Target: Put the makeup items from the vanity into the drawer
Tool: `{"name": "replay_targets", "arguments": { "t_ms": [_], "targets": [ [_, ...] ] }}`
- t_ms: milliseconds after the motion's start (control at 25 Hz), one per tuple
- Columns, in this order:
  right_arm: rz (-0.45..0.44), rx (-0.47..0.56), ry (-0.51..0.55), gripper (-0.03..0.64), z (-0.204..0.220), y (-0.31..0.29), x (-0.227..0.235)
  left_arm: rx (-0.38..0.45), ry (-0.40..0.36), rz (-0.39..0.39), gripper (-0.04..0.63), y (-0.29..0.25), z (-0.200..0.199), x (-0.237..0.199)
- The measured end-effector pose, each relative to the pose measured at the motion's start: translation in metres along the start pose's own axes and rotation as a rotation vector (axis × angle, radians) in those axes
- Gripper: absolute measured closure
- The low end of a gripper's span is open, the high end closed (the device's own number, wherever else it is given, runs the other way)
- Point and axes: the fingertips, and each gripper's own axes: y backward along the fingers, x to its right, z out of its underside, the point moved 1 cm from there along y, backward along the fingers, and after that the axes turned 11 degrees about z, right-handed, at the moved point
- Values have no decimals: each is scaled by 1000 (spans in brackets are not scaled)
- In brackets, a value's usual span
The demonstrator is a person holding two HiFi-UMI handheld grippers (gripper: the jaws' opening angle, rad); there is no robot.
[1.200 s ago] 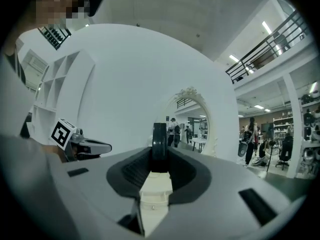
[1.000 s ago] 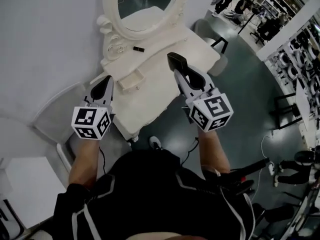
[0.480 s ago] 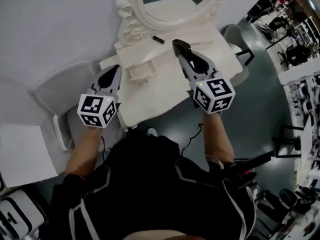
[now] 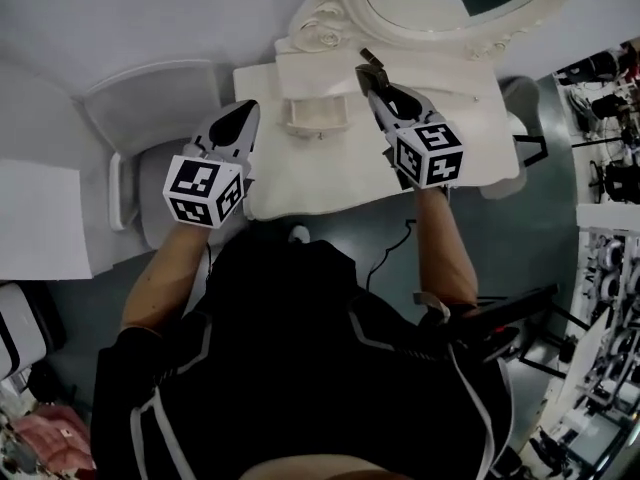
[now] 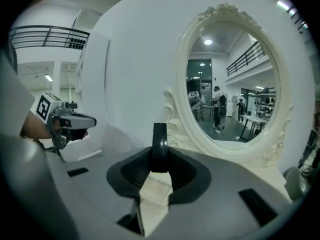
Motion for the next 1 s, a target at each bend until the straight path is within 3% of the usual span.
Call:
{"name": "replay_targets", "arguments": {
  "t_ms": [160, 440, 640, 800, 1000],
  "targets": [
    [-84, -76, 37, 520, 25, -33, -12, -29, 29, -78, 592, 6, 18, -9],
    [-217, -184, 99, 520, 72, -82, -35, -39, 75, -133, 592, 12, 37, -7],
    [-286, -278, 261, 520, 109, -107, -59, -73, 66, -183, 592, 19, 51, -8],
    [-344, -343, 325, 520, 135, -120, -75, -109, 53, -233, 592, 34, 61, -11],
    [-396, -403, 413, 520, 160, -133, -87, -112, 98, -275, 592, 52, 72, -17]
  ]
}}
